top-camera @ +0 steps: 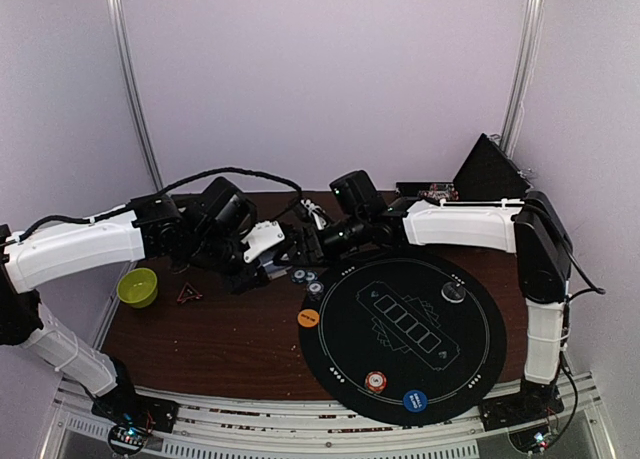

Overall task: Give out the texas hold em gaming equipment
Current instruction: Pass from the left arm to the right, then pass from the right arm to the left

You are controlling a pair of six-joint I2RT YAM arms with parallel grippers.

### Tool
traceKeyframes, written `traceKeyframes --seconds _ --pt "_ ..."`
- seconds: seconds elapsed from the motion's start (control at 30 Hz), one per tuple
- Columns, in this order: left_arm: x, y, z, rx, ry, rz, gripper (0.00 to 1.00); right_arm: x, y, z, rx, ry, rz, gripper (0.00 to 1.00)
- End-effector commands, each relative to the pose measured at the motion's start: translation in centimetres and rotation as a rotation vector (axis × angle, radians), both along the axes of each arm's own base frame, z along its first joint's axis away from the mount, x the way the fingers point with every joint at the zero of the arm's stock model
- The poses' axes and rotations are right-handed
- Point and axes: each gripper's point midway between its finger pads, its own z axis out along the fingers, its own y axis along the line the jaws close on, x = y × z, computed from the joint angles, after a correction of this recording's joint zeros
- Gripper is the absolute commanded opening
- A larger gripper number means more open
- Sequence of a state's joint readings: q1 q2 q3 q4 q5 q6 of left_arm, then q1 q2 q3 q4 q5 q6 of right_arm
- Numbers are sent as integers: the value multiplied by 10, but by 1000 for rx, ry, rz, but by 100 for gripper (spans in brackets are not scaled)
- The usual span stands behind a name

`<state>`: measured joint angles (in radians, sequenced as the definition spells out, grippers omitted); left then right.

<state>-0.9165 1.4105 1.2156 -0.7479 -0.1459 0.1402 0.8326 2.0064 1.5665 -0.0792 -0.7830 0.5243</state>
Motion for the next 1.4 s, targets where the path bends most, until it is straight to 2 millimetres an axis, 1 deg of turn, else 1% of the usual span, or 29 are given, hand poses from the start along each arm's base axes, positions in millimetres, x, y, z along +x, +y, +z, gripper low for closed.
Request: traceKeyframes --seconds 0.0,0.13,0.2,0.4,0.43,0.47,0.5,0.57,0.6,0.63,0.73,0.8,0.9,1.0,1.13,1.17,1.27,1.37 --pt "11 -15 30 -89 -96 -22 45 -13 18 11 79 84 56 67" --pt "13 -15 34 -77 -119 -37 46 -17 24 15 125 124 76 57" --pt "14 -14 35 -70 -127 -40 46 -19 26 17 149 152 83 47" --pt "13 -15 35 -64 -135 -54 47 -25 25 29 199 170 102 14" --pt "14 -14 35 -60 -137 -54 50 -26 25 31 205 170 107 8" --pt "14 -13 34 -55 -139 -52 56 -27 24 32 205 170 109 3" --pt "14 -12 33 -51 -141 -52 68 -28 23 32 203 167 110 0" --pt "13 -10 31 -48 -144 -53 92 -29 20 34 193 152 110 0" --pt "12 -8 31 -49 -150 -55 97 -30 19 34 185 141 108 0" --pt "12 -7 32 -54 -160 -58 98 -31 17 33 173 136 106 0" --pt "12 -7 29 -54 -172 -67 98 -38 14 36 169 126 115 0" --pt "10 -9 23 -48 -157 -82 98 -41 12 39 173 121 119 0" --pt "1 -15 18 -63 -116 -134 98 -41 11 46 181 105 111 0" --pt "-6 -16 13 -62 -99 -178 98 -42 11 52 191 97 116 0" --pt "-2 -12 12 -41 -118 -154 98 -44 9 55 193 91 120 0" --pt "0 -11 15 -44 -130 -146 96 -44 9 54 189 92 119 0" --pt "2 -12 17 -50 -138 -140 86 -44 8 53 180 85 115 0" --pt "4 -9 17 -43 -147 -125 81 -43 8 53 175 77 113 0"
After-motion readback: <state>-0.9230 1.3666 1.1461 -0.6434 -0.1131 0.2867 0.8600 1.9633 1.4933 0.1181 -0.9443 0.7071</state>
